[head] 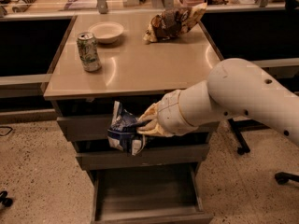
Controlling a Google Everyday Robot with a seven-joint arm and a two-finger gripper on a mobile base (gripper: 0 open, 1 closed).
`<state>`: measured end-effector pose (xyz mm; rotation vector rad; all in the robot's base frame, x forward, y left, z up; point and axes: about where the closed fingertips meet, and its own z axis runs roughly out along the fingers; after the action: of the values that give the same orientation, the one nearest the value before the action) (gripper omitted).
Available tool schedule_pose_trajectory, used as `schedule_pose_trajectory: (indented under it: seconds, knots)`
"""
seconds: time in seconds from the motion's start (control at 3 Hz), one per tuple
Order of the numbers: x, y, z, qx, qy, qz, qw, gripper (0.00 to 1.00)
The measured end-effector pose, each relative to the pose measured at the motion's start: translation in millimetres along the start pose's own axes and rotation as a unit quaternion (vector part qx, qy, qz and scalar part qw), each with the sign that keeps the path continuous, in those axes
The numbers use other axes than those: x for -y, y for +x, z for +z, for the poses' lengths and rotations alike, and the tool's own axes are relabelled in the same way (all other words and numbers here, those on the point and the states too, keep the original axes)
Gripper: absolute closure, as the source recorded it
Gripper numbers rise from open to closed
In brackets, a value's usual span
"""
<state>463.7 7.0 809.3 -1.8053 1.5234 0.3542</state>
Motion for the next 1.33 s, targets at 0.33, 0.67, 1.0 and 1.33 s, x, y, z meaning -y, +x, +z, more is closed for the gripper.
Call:
schedule_pose_trajectory:
  seconds: [0.33,0.67,1.0,1.33]
  knots:
    - [11.1,-25.4,-10.3,0.002,0.0,-0.031,0.9995,1.0]
    - [34.9,-77.3,-37.7,-0.003,0.013,-0.081,0.9966,1.0]
    - [80.2,-141.9,-90.0,-0.016,0.076,-0.147,0.9861,1.0]
    - [80.2,-141.9,-90.0,-0.016,0.076,-0.147,0.9861,1.0]
